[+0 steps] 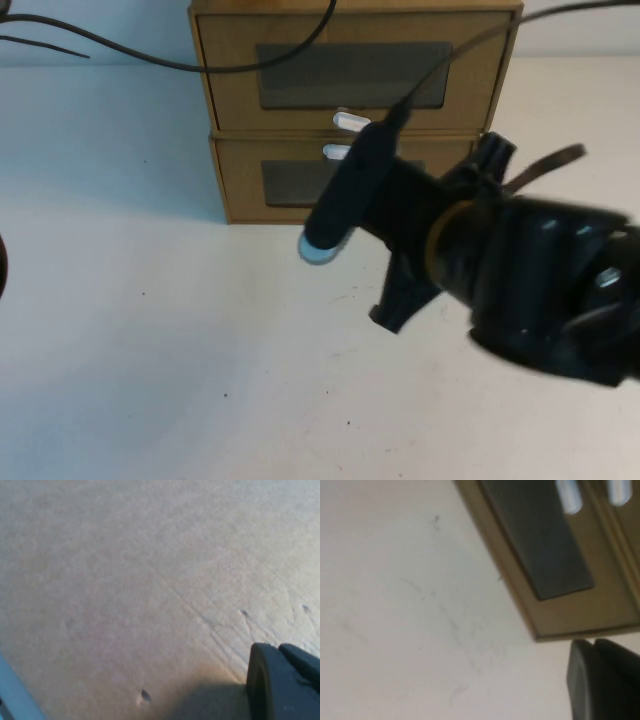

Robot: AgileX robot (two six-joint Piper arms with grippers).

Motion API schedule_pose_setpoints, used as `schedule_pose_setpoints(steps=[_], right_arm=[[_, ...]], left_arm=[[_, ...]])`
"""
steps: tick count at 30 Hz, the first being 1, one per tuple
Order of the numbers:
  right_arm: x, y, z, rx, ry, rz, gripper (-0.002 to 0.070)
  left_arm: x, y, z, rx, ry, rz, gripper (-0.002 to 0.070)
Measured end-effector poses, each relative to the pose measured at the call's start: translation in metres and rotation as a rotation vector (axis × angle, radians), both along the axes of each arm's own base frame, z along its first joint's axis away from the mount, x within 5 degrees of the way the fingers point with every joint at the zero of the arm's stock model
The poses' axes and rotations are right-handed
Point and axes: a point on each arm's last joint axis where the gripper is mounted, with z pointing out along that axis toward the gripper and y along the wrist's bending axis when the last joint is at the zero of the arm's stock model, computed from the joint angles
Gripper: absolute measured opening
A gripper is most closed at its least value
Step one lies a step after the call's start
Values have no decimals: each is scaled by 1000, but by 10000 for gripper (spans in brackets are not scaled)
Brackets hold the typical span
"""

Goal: Open the shoe box
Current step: 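Pull the top drawer of the cardboard box fully open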

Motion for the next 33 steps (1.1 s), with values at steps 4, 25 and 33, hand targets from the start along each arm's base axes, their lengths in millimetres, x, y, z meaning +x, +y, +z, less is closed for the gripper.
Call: schedule_pose_setpoints(steps=[4, 25, 33], right_arm=[[13, 19, -8, -46, -184, 11, -13], [85, 49, -61, -87, -369, 22, 267], [116, 38, -66, -51, -346, -16, 279]], left_arm=[[0, 0, 0, 0, 0, 0, -5], [0, 0, 0, -10, 20, 7, -5], [-1, 0, 0, -11, 22, 8, -5]])
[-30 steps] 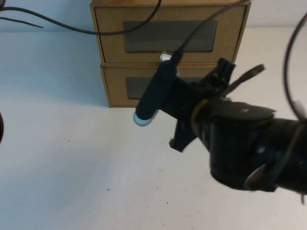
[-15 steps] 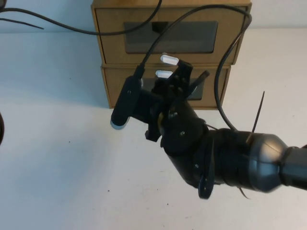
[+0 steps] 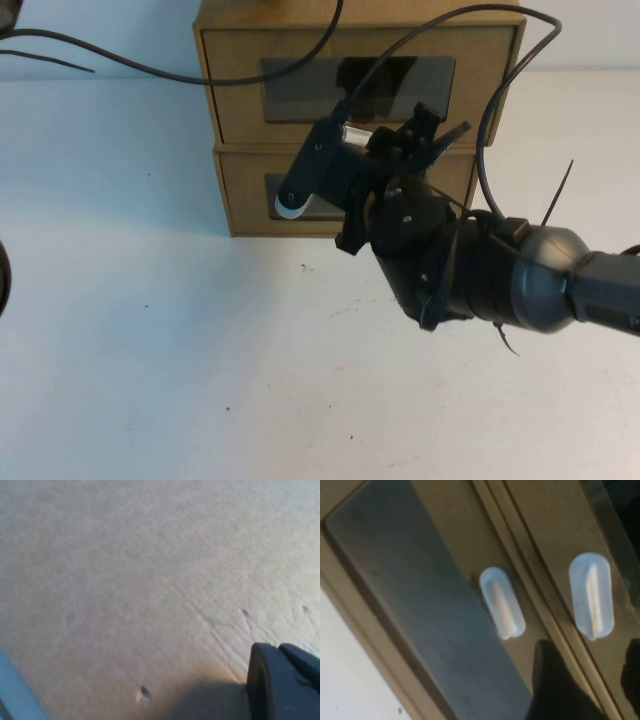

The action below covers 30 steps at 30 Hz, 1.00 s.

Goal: Open the shoe box
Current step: 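Pull the top drawer of the cardboard box fully open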

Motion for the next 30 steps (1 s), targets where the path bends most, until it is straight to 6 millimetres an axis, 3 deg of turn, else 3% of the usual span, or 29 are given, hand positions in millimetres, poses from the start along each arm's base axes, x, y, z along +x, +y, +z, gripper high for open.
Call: schedule_pose_setpoints(steps=[11, 30], right_arm=[[18, -2, 1, 24, -1, 1, 267], [25, -7, -1, 40, 25, 45, 235]], left_arm=[[0, 0, 0, -21, 30, 22, -5], [0, 0, 0, -44, 62, 46, -5]])
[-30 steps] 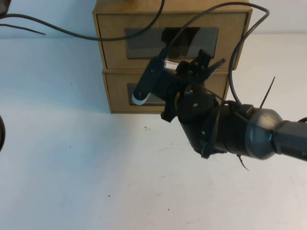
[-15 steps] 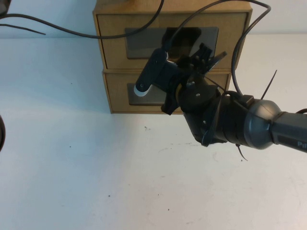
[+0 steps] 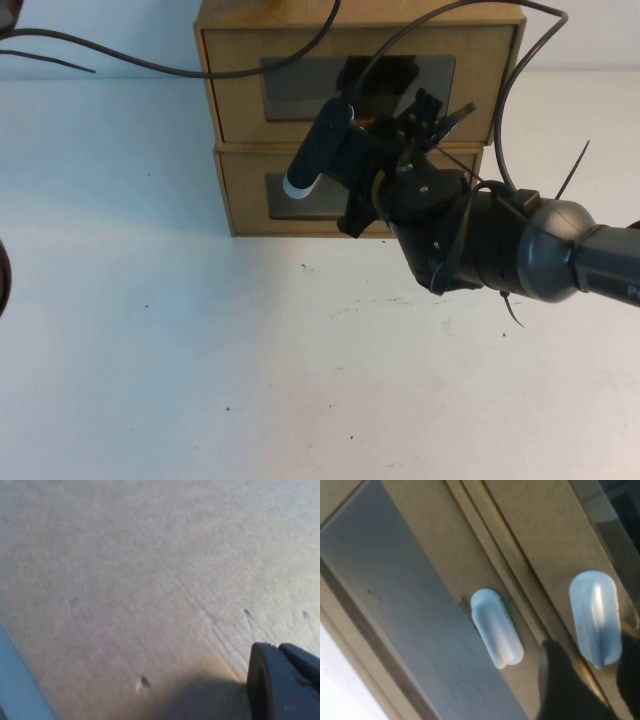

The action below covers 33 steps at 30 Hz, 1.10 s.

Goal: Open the shoe box
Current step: 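Pull the top drawer of the cardboard box fully open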

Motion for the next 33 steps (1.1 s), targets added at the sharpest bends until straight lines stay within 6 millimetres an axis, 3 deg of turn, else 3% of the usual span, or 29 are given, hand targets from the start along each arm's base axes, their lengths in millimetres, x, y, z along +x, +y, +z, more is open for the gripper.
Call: schedule_pose_setpoints(steps=[33], right_arm=[[-10, 13, -2, -40, -15, 23, 233]], left_arm=[[0, 0, 0, -2, 3, 2, -5]])
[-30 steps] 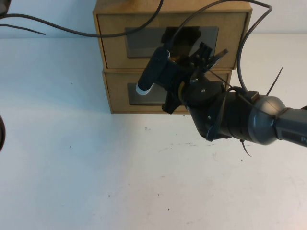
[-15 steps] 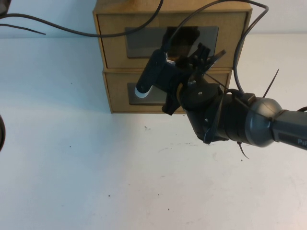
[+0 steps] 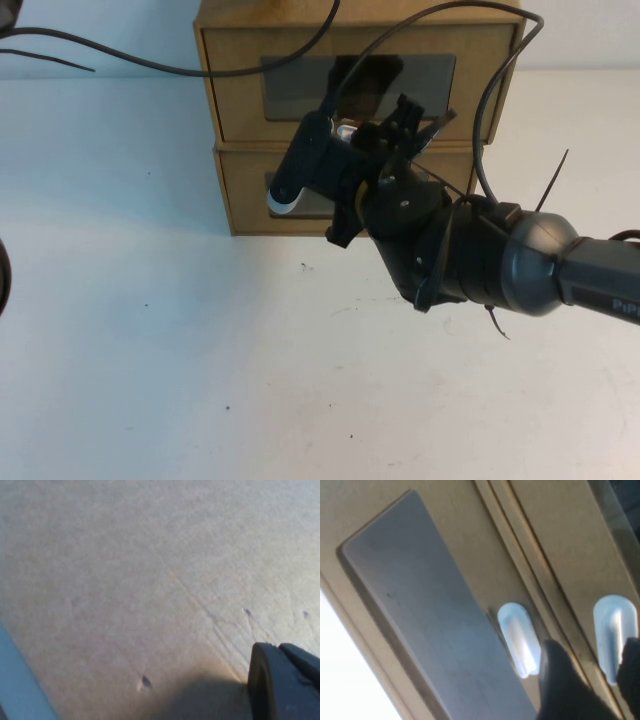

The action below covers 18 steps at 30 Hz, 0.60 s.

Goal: Open the shoe box
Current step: 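Pull the top drawer of the cardboard box fully open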

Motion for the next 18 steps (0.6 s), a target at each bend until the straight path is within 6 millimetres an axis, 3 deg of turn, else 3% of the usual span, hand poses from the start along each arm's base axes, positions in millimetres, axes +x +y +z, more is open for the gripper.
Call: schedule_pose_setpoints(steps=[10, 18], right_arm=[[4, 5, 9, -10, -29, 20, 233], [7, 4, 3, -38, -26, 14, 221]], left_arm=[[0, 0, 0, 0, 0, 0, -5], [0, 0, 0, 0, 0, 0, -5]])
